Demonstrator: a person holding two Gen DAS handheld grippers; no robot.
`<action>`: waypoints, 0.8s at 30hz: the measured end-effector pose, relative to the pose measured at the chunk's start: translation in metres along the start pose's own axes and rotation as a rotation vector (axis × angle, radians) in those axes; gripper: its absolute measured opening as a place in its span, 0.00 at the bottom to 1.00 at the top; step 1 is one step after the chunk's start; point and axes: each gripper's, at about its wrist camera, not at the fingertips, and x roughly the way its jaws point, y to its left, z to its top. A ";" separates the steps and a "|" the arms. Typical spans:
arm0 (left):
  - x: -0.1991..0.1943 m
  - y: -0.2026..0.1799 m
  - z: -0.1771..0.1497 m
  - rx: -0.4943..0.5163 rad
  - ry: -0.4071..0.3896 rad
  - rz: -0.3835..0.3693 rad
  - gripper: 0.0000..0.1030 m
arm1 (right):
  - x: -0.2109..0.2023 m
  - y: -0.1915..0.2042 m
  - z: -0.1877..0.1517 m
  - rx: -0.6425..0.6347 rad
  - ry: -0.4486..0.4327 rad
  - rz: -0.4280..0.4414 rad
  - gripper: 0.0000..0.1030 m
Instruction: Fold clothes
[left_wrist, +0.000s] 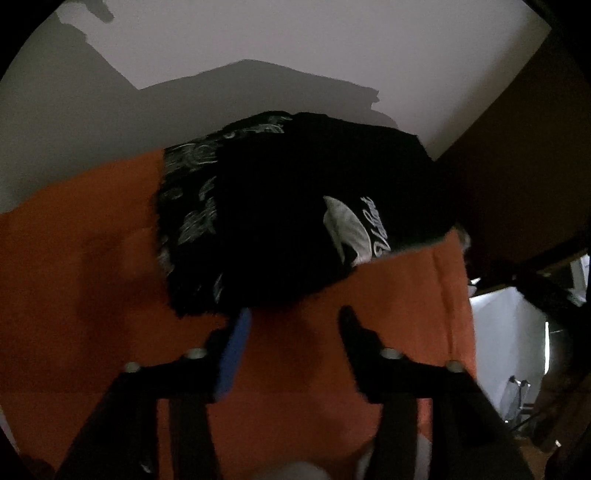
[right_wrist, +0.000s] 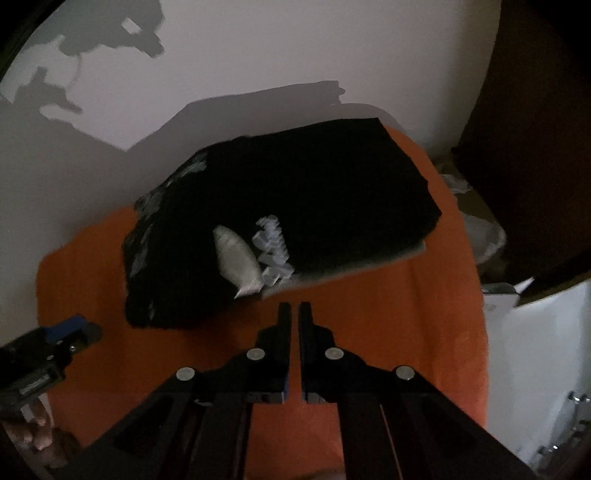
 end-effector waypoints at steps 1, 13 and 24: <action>-0.019 0.006 -0.010 -0.007 -0.024 0.005 0.73 | -0.015 0.013 -0.010 0.004 -0.010 -0.001 0.03; -0.141 0.029 -0.097 0.006 -0.233 0.068 0.81 | -0.150 0.111 -0.124 -0.035 -0.207 0.016 0.72; -0.058 0.024 -0.108 0.024 -0.216 0.183 0.81 | -0.083 0.101 -0.137 -0.020 -0.192 0.042 0.83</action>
